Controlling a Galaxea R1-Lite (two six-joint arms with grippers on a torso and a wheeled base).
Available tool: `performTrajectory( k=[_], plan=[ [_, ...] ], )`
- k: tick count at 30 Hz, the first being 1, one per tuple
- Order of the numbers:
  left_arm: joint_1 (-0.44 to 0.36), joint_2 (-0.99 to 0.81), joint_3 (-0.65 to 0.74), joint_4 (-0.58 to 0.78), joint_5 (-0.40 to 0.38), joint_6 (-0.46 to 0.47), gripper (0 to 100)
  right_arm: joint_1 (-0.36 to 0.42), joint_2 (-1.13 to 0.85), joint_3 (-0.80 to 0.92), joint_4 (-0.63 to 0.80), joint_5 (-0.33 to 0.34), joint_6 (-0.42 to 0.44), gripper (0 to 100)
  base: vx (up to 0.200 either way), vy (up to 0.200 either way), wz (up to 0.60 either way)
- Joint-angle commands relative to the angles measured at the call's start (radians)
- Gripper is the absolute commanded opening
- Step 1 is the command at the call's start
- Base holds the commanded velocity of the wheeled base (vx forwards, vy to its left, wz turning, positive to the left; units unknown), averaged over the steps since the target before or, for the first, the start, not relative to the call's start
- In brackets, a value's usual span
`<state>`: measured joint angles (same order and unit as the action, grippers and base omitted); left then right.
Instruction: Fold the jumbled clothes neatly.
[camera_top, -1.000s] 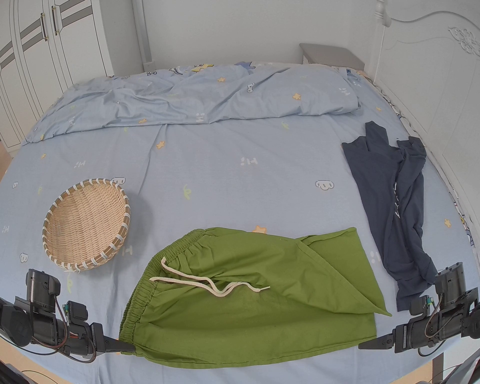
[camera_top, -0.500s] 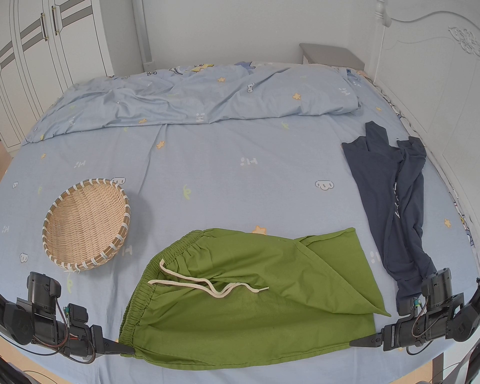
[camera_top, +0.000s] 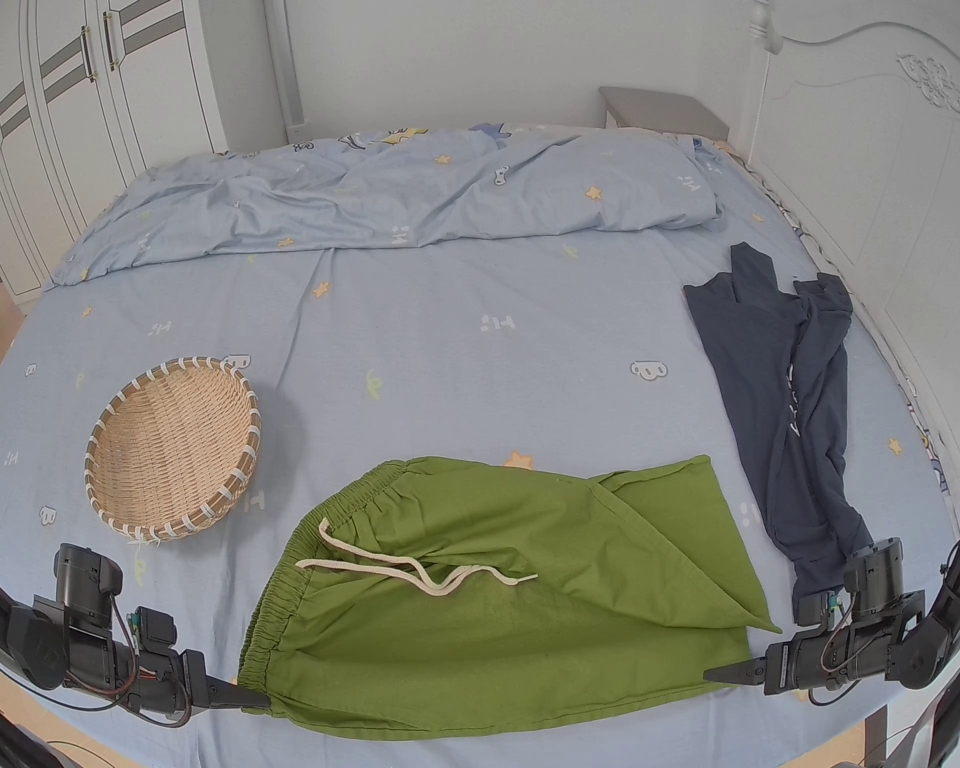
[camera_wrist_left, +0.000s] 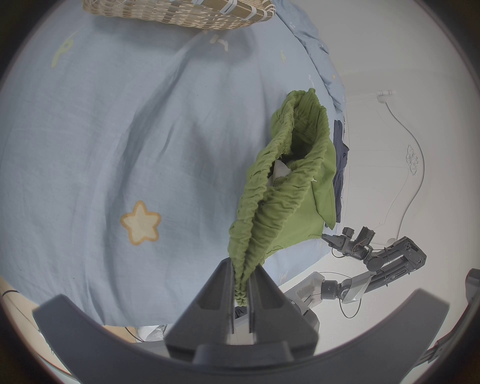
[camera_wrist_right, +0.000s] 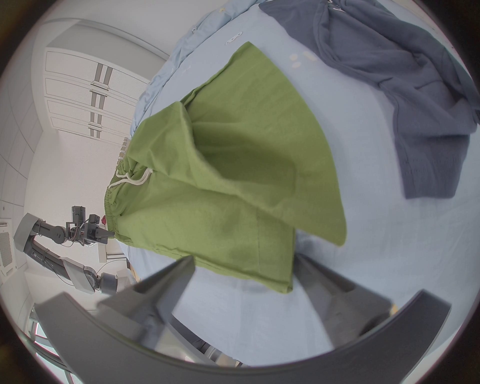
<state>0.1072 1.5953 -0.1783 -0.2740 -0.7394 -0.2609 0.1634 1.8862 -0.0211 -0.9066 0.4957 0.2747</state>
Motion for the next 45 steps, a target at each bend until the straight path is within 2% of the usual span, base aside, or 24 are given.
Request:
performTrajectory(
  k=[1,10,13,16,20,22,30,45],
  plan=[
    [0.003,0.002,0.000,-0.001,0.000,0.000,0,-0.008,0.014,0.010,-0.012,0.001,0.001,0,0.000,0.000,0.00],
    [0.014,0.009,0.003,0.003,0.006,0.002,0,-0.015,0.010,0.021,-0.017,0.001,0.001,0,0.000,0.000,0.00],
    [0.042,0.011,0.005,0.004,0.009,0.025,0,-0.015,-0.004,0.021,0.006,0.000,0.000,0,0.000,0.000,0.00],
    [0.100,0.045,0.005,0.027,0.012,0.098,0,-0.015,-0.018,0.021,0.055,-0.008,-0.011,0,0.000,0.000,0.00],
    [0.177,0.123,0.003,0.078,0.060,0.299,0,-0.015,-0.071,0.021,0.169,-0.005,-0.055,0,0.000,0.000,0.00],
    [0.187,0.149,0.006,0.085,0.084,0.356,0,-0.015,-0.091,0.021,0.207,-0.005,-0.081,0,0.000,0.000,0.00],
    [0.131,0.138,0.076,0.078,0.090,0.361,0,-0.015,-0.085,0.021,0.226,-0.002,-0.098,0,0.000,0.000,0.00],
    [0.115,0.147,0.086,0.079,0.129,0.367,0,-0.019,-0.078,0.021,0.236,-0.002,-0.098,0,0.000,0.000,0.00]
  ],
)
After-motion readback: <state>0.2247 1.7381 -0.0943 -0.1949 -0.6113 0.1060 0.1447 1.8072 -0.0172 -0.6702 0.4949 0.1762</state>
